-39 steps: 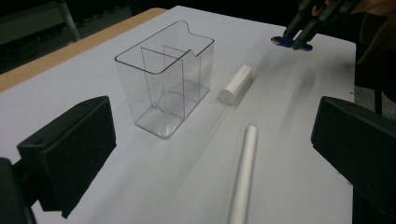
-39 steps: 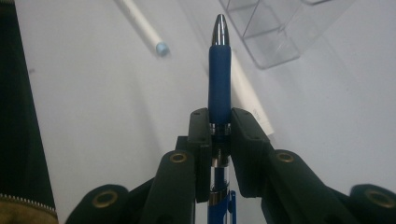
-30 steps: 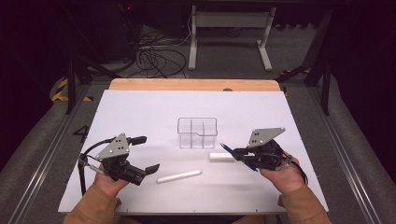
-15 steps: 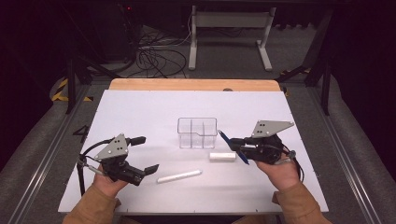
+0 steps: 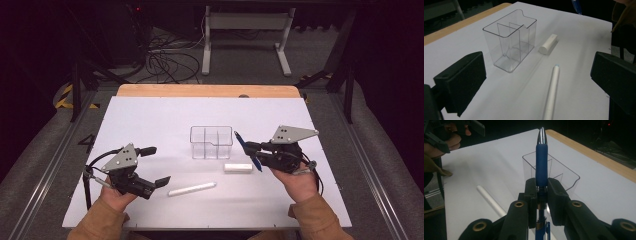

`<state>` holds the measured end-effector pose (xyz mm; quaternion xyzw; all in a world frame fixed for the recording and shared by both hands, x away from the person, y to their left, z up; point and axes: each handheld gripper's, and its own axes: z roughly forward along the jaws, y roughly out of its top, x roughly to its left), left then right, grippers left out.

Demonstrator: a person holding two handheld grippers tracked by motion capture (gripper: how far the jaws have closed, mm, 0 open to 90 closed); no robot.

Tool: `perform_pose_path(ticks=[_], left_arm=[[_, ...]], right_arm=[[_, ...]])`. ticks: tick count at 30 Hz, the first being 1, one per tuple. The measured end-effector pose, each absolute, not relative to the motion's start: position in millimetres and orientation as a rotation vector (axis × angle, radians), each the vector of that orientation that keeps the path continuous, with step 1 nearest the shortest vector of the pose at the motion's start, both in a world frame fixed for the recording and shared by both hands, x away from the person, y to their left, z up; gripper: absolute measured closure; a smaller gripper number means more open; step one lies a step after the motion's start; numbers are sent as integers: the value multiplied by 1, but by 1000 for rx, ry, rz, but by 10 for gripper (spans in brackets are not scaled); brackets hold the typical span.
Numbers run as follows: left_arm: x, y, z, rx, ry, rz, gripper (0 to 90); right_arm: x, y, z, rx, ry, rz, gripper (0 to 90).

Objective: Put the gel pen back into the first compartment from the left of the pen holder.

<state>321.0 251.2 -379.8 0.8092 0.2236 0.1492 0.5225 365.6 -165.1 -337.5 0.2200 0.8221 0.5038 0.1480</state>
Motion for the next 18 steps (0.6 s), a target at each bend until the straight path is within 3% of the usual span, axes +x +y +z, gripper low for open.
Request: perform_pose_path(ticks=[18], left_arm=[[320,253,-382,1938,544,353,10]], right_arm=[[382,-146,-324,554,2320,1529,788]])
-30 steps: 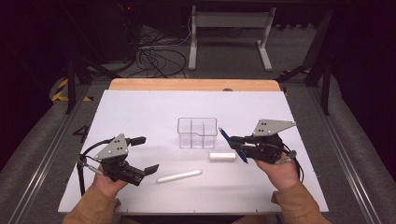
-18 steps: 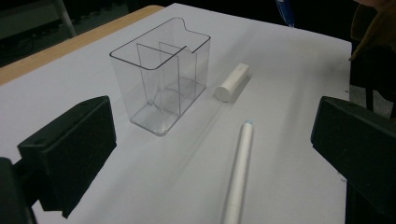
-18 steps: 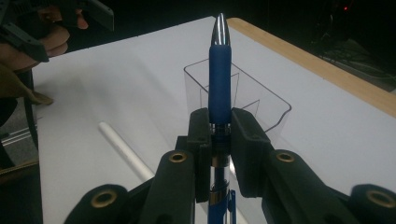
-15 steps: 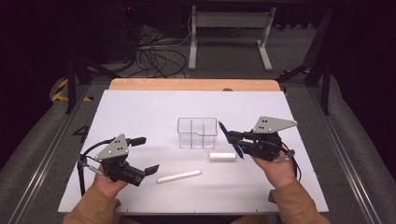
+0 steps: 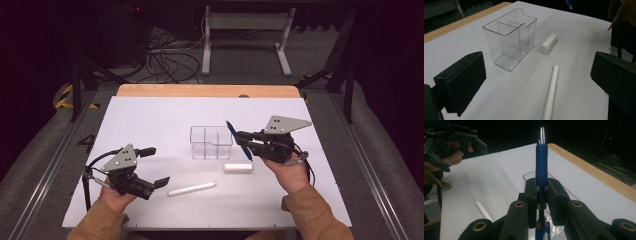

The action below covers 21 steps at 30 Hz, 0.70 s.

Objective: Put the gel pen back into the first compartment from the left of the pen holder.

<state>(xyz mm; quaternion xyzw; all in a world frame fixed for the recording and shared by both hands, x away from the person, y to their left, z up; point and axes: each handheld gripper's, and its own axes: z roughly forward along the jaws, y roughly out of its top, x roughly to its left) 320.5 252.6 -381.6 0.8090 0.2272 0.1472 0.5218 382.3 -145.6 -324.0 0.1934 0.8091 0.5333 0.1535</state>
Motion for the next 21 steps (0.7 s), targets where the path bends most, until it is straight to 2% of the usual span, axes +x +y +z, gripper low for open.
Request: perform_pose_path(ticks=[21], left_arm=[[321,254,-381,1936,538,354,10]], right_arm=[[411,-106,-314,510,2279,1611,788]])
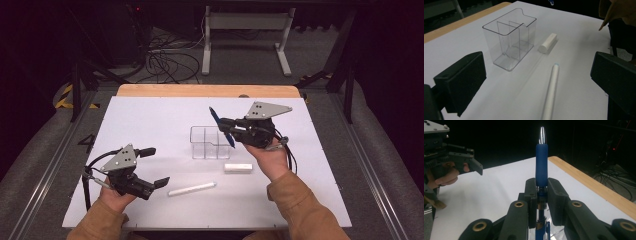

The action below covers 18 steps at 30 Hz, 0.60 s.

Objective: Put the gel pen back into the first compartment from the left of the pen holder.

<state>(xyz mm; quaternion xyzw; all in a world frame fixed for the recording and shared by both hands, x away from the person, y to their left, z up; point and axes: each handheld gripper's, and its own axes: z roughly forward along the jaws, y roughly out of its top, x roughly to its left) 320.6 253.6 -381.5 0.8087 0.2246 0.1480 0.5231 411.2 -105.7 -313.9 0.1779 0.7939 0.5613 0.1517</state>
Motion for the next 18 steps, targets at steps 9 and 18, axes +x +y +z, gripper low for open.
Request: perform_pose_path(ticks=[9,18], left_arm=[[321,253,-382,1939,538,351,10],[321,253,-383,1942,535,348,10]], right_arm=[[425,-96,-317,543,2257,1653,788],[436,-85,-321,574,2222,1720,787]])
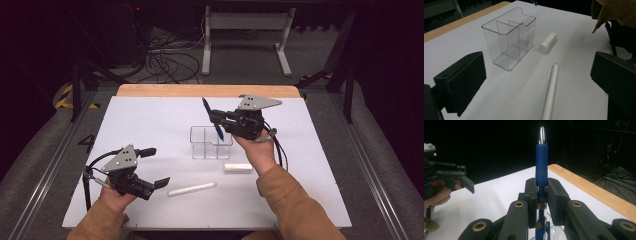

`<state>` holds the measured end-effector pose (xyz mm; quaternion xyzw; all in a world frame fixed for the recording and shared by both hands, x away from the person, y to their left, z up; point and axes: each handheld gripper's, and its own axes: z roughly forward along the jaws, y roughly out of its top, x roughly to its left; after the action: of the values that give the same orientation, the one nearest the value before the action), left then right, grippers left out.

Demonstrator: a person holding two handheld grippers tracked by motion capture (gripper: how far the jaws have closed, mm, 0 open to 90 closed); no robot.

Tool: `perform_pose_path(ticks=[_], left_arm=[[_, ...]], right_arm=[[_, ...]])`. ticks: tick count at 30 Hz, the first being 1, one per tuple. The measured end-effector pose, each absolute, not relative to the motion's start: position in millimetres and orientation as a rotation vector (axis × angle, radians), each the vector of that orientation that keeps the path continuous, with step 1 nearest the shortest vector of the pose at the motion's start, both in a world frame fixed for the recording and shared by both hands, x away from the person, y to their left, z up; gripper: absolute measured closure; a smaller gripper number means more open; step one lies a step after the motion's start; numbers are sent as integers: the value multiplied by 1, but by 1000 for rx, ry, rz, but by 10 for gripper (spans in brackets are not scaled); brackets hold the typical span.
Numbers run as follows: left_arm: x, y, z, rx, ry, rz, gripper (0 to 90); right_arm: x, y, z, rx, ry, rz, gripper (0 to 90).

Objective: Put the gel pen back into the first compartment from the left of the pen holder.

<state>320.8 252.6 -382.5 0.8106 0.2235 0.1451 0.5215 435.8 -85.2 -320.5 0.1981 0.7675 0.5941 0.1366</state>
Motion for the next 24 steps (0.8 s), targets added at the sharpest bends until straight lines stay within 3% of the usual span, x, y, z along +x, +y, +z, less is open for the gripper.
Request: perform_pose_path(ticks=[24], left_arm=[[320,251,-383,1949,526,343,10]], right_arm=[[450,-44,-338,553,2210,1773,785]])
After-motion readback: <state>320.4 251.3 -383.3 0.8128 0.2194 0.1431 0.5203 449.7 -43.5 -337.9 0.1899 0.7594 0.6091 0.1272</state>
